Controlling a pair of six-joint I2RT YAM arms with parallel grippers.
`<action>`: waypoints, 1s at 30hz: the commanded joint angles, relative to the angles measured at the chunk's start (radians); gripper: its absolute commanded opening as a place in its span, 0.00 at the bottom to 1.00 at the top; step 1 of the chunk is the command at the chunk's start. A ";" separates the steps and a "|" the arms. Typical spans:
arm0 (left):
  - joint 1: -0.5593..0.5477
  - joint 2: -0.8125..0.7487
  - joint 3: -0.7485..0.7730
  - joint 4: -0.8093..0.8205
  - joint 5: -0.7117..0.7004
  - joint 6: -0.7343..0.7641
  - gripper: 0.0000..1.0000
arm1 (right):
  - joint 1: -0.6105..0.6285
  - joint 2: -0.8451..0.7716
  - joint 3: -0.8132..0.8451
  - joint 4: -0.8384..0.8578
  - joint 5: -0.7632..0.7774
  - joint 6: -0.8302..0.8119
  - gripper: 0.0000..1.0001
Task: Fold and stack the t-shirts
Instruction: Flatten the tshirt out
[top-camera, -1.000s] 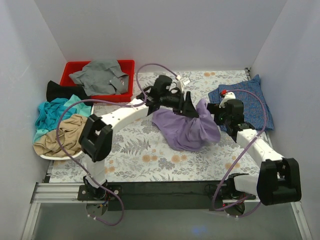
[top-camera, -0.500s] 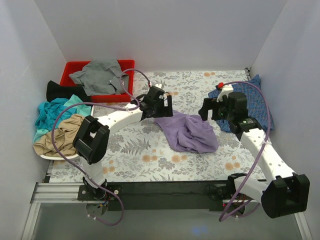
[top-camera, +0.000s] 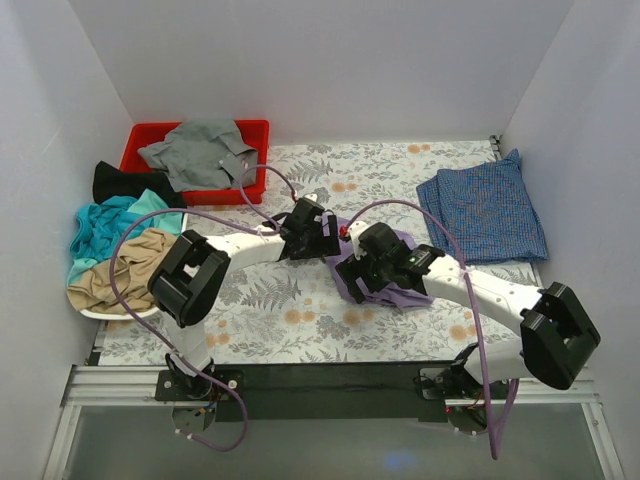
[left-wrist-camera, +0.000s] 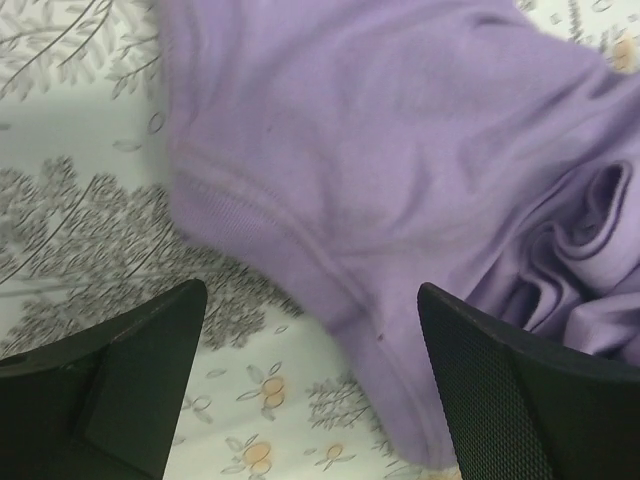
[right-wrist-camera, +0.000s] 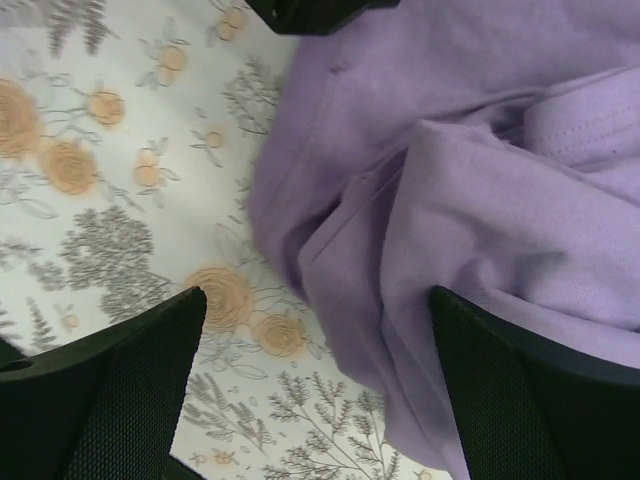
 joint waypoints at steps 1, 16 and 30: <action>-0.002 0.049 0.025 0.002 0.047 -0.011 0.85 | 0.012 0.034 -0.003 -0.014 0.183 0.008 0.97; -0.002 0.124 0.052 0.070 0.200 -0.029 0.72 | 0.235 -0.054 0.195 -0.143 0.455 0.016 0.83; -0.002 0.129 0.059 0.070 0.192 -0.043 0.58 | 0.275 0.020 0.089 -0.123 0.416 0.100 0.69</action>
